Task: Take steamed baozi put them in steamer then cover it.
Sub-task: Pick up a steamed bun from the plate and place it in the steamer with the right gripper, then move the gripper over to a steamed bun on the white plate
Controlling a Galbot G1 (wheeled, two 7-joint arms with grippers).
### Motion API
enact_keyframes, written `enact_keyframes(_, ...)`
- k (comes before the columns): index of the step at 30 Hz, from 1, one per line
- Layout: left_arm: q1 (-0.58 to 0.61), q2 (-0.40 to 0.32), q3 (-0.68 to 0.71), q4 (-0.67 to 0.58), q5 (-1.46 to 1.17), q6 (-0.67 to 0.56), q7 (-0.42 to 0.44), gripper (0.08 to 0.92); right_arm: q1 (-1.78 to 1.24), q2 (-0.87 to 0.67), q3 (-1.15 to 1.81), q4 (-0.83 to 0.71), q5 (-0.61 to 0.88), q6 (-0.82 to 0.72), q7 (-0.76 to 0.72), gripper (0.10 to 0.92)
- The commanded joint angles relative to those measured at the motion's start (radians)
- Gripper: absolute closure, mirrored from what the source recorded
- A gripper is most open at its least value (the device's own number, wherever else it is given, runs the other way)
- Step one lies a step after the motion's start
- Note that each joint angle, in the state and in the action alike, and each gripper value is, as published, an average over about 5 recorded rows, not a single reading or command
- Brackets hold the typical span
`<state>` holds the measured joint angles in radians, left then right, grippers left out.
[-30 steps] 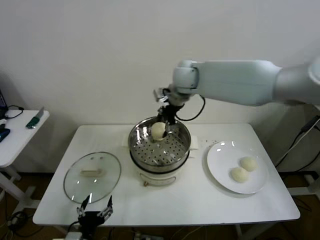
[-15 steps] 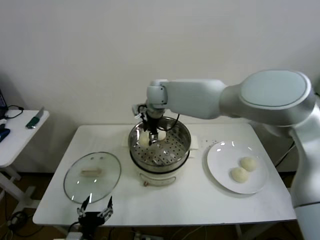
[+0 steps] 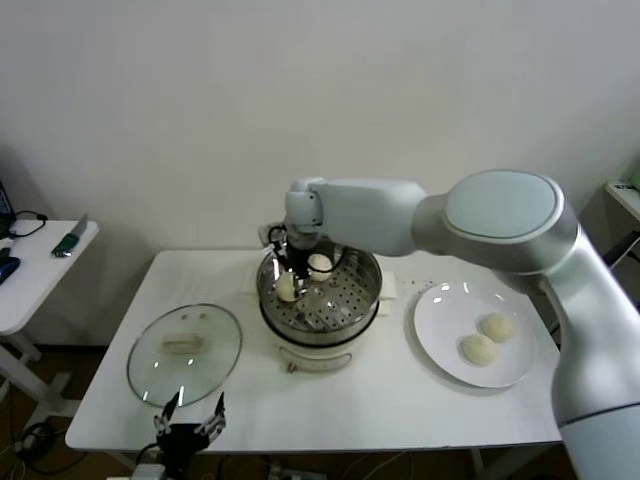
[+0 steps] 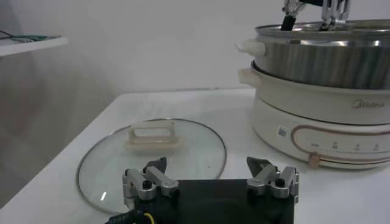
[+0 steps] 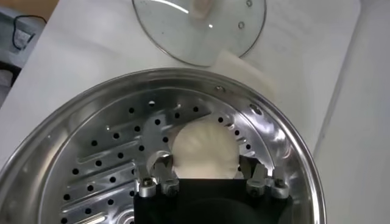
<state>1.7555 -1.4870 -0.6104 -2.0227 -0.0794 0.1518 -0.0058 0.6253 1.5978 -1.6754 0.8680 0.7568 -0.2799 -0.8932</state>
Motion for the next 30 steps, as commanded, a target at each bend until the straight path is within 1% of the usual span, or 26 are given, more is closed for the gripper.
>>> enact_keyframes(1,0.001,-0.004,0.003,-0.003,0.000,0.002,0.000,0.177,-0.028,0.011,0.014,-0.020,-0.013,-0.002,0.011,0.312)
enact_keyframes(7,0.003,-0.006,0.003,-0.004,0.003,0.005,0.001,0.177,-0.009,-0.029,0.029,0.017,-0.009,-0.002,0.015,0.218)
enact_keyframes(13,0.004,-0.012,0.006,-0.007,0.008,0.008,0.001,0.177,0.100,-0.149,0.012,0.147,0.019,0.010,-0.012,0.203)
enact_keyframes(18,0.006,-0.017,0.007,-0.012,0.011,0.010,0.002,0.177,0.213,-0.311,-0.030,0.300,0.056,0.026,-0.045,0.202)
enact_keyframes(24,0.003,-0.018,0.008,-0.012,0.017,0.013,0.004,0.177,0.327,-0.557,-0.091,0.439,0.072,0.046,-0.090,0.203)
enact_keyframes(27,0.001,-0.018,0.010,-0.010,0.018,0.013,0.004,0.177,0.366,-0.661,-0.145,0.487,0.046,0.070,-0.115,0.203)
enact_keyframes(30,0.000,-0.018,0.012,-0.009,0.019,0.013,0.004,0.177,0.379,-0.752,-0.196,0.526,-0.019,0.087,-0.121,0.203)
